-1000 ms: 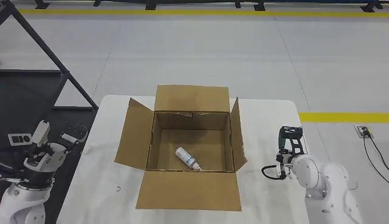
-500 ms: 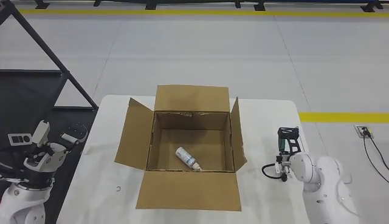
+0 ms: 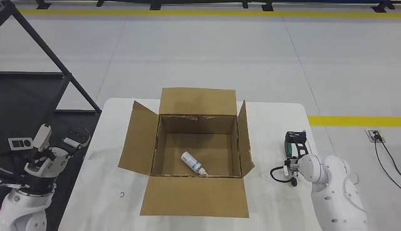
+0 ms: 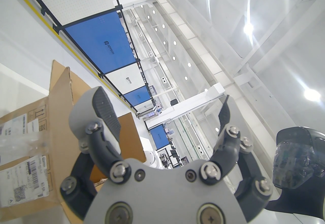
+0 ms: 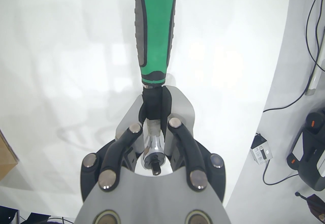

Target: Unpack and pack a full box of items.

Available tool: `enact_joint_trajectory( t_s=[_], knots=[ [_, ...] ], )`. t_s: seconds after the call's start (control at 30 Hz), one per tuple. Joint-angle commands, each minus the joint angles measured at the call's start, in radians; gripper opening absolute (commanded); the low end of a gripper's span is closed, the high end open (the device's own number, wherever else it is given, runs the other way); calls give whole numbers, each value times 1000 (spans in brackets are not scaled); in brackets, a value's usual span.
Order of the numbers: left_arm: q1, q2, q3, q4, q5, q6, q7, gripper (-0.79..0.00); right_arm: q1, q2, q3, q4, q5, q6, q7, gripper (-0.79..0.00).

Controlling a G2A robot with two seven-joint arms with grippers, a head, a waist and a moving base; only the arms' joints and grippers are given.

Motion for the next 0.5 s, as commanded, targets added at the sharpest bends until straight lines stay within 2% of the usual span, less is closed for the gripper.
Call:
enact_joint_trajectory(
  t_s=[0.0,0.03,0.07,0.17,0.27,0.37,0.47],
  knots=[
    [0,0,0,0,0,0,0,0,1,1,-2,5,5,-2,-4,-785],
    [0,0,0,0,0,0,0,0,1,2,-1,8,7,-2,-6,-760],
    [0,0,0,0,0,0,0,0,1,3,0,11,10,-4,-8,-680],
    [0,0,0,0,0,0,0,0,1,5,0,14,18,-9,-12,-640],
    [0,0,0,0,0,0,0,0,-1,7,1,9,22,-10,-13,-520],
    [0,0,0,0,0,0,0,0,-7,10,1,-10,23,-7,-11,-434],
    [0,0,0,0,0,0,0,0,-16,13,6,-35,26,-5,-9,-382]
  ],
)
